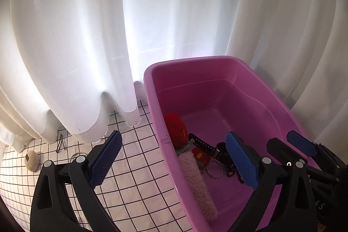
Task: Organize jewelry
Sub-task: 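Withdraw both open tools from the bin back over the table, then move the left tool toward the beige fuzzy ball while the right tool approaches the pearl hair clip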
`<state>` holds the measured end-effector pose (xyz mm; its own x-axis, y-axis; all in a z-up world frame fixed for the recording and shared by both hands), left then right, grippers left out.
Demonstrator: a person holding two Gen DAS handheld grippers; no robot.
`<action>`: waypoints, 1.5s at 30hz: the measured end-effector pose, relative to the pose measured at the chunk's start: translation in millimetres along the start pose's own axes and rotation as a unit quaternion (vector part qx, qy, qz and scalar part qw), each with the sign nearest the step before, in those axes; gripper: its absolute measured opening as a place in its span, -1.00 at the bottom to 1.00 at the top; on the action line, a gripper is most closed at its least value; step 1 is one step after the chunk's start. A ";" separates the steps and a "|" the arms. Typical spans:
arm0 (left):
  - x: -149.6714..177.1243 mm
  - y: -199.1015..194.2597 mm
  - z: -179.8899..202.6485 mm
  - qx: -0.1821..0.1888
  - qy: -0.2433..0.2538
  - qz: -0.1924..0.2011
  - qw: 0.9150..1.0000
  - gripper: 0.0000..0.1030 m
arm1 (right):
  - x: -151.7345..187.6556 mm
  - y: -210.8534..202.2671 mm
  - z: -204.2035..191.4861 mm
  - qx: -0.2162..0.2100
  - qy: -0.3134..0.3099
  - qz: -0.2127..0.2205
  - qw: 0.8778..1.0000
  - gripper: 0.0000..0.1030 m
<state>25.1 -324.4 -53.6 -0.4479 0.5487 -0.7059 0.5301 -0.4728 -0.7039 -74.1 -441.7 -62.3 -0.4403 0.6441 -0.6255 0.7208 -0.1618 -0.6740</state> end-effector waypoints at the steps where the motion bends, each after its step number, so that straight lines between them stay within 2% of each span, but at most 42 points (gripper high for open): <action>1: 1.6 -3.3 -4.1 -0.002 -0.003 0.000 1.000 0.83 | 1.7 -0.6 -2.8 -0.002 0.002 -0.001 1.000 0.22; 5: 13.3 -20.1 -24.7 -0.011 -0.023 0.003 1.000 0.87 | 9.4 -7.2 -16.9 -0.012 0.002 0.001 1.000 0.30; 12: 49.6 -59.2 -82.4 -0.034 -0.050 0.011 0.998 0.87 | 32.6 -15.3 -61.6 -0.029 -0.037 -0.017 0.999 0.31; 20: 112.3 -112.0 -193.2 -0.107 -0.095 0.008 0.990 0.88 | 66.1 -18.8 -138.8 -0.066 -0.094 -0.031 0.993 0.33; 25: 167.2 -126.6 -265.5 -0.156 -0.134 -0.022 0.978 0.88 | 109.2 -8.1 -197.1 -0.109 -0.116 -0.080 0.984 0.34; 28: 203.0 -124.0 -302.0 -0.179 -0.152 -0.051 0.971 0.88 | 147.7 8.5 -228.1 -0.121 -0.133 -0.124 0.976 0.34; 33: 249.8 -110.1 -351.7 -0.182 -0.188 -0.082 0.962 0.88 | 219.1 42.3 -262.4 -0.120 -0.145 -0.202 0.961 0.34; 36: 265.8 -91.2 -371.5 -0.177 -0.191 -0.094 0.961 0.88 | 251.9 57.6 -271.5 -0.109 -0.143 -0.227 0.957 0.34; 45: 281.2 -7.2 -411.0 -0.148 -0.153 -0.117 0.970 0.88 | 315.8 106.2 -264.9 -0.044 -0.099 -0.257 0.960 0.34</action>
<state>191.2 116.7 -214.5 -0.7497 0.3657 -0.5515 0.5512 -0.1160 -0.8263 5.2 -57.4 -227.3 -0.8371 0.4661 -0.2865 0.4191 0.2098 -0.8833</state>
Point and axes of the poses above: each gripper's, at about its wrist camera, not at the fingertips, and y roughly the way its jaws point, z to its right, x to its underside, the point moved 7 cm from there along y, roughly the way its jaws point, and after that the axes turned 11 degrees about y, right-handed, at the moved point
